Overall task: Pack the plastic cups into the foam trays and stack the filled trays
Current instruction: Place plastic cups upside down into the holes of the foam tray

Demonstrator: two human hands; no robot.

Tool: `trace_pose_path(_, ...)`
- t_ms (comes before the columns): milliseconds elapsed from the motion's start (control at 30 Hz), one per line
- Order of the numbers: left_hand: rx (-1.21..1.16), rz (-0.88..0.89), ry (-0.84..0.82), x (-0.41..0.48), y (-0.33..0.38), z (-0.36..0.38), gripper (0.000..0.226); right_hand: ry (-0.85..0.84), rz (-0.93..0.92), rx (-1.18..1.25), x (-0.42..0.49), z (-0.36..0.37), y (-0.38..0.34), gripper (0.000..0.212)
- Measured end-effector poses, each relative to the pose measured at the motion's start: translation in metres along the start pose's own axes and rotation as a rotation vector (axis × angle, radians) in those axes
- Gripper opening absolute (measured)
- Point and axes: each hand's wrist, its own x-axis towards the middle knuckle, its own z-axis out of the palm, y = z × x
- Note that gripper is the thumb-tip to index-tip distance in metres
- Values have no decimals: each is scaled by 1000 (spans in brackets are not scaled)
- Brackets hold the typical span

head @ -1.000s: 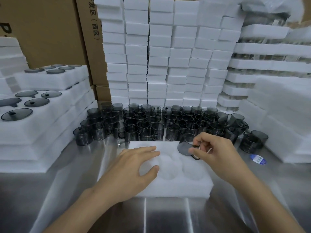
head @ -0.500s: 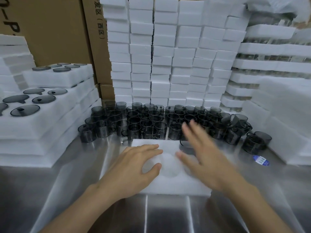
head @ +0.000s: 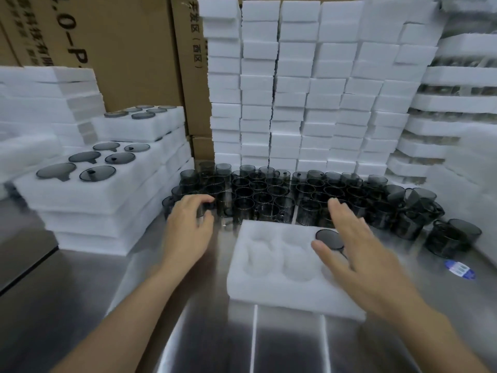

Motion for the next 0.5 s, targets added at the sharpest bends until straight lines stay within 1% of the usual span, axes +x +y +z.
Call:
trace_pose_path(33,74,-12,-19,2,-9,-1,42,80,-22,8,-1,-3,-3,80)
trace_pose_path(67,140,-30,-54,4,-17,-1,52,123,-30,30,0,-4,-4,80)
trace_pose_path(100,197,-58,-103,4,-24,-1,61,106,-27,42,1,-3,-4,80)
trace_pose_path(133,246,-91,-157,5,-29,1,68,20,-19,25,2,0,-4,82)
trace_pose_path(167,288,-116,-201,4,-33,2,73,-119,11,-13,2,3,-3,87)
trace_pose_path(200,321,-127,-226,4,-35,4,76,-249,43,-51,2,7,-1,92)
trace_pose_path(233,347,-124,-225,4,-35,5,78,-318,66,-67,2,9,2,96)
trace_pose_path(267,368,-111,-211,4,-35,5,79,-332,81,-58,3,9,3,97)
trace_pose_path(333,410,-99,-198,2,-31,5,81,-306,85,-19,3,10,6,97)
trace_pose_path(433,417,-159,-195,-2,-24,4,82,-289,73,-4,5,11,9,95)
trace_pose_path(500,433,-147,-118,-2,-21,1,80,-287,69,1,6,12,10,94)
